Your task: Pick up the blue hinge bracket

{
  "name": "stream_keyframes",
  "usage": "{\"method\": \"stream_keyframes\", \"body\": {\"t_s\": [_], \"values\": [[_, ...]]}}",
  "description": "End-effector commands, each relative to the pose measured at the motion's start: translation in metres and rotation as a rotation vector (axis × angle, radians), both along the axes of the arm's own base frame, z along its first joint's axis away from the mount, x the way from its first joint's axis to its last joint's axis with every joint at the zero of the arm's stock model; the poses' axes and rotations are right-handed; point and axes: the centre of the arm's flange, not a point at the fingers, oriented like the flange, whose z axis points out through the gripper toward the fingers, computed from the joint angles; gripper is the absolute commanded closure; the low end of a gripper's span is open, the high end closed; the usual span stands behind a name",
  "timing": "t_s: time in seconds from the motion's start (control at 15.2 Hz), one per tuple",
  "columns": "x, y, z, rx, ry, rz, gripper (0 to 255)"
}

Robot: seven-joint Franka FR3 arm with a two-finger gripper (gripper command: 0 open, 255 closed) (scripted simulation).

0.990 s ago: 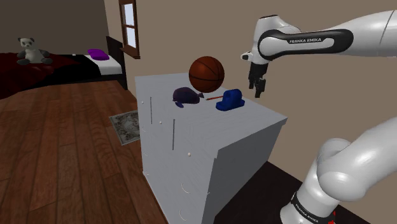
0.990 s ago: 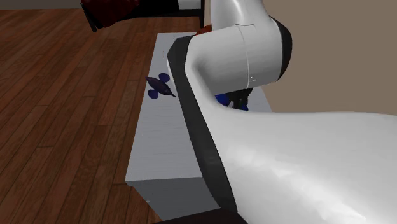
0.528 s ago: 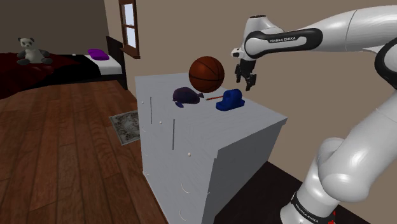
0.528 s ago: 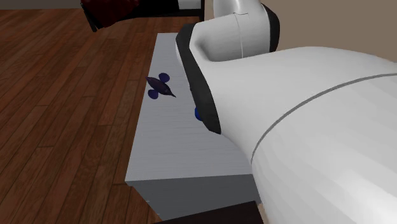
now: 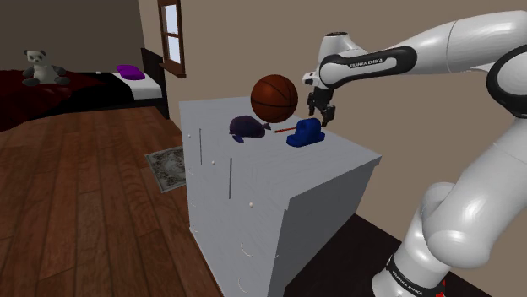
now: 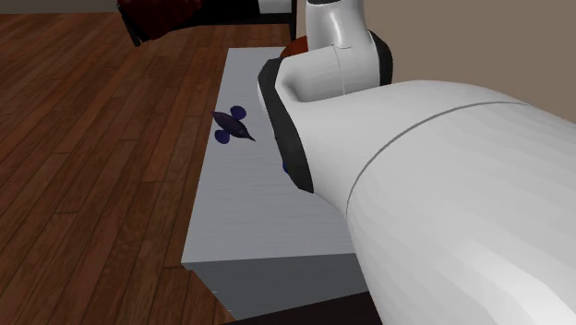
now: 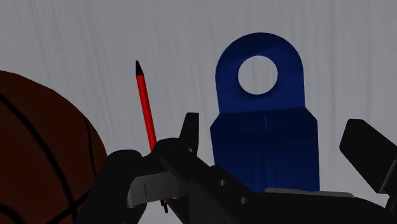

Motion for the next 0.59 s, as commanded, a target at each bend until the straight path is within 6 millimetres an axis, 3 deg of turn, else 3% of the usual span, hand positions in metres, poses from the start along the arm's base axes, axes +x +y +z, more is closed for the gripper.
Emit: {"method": "stream_keyframes", "body": {"t_s": [0.0,0.07,0.13,0.53], "values": [[-0.0001,0.0002,-0.0041,0.0,0.0,0.0,0],[-0.0001,0.0002,-0.0041,0.0,0.0,0.0,0],[-0.0001,0.0004,-0.0045,0.0,0.0,0.0,255],[-0.0003,0.0006,-0.0041,0.0,0.0,0.0,255]]}}
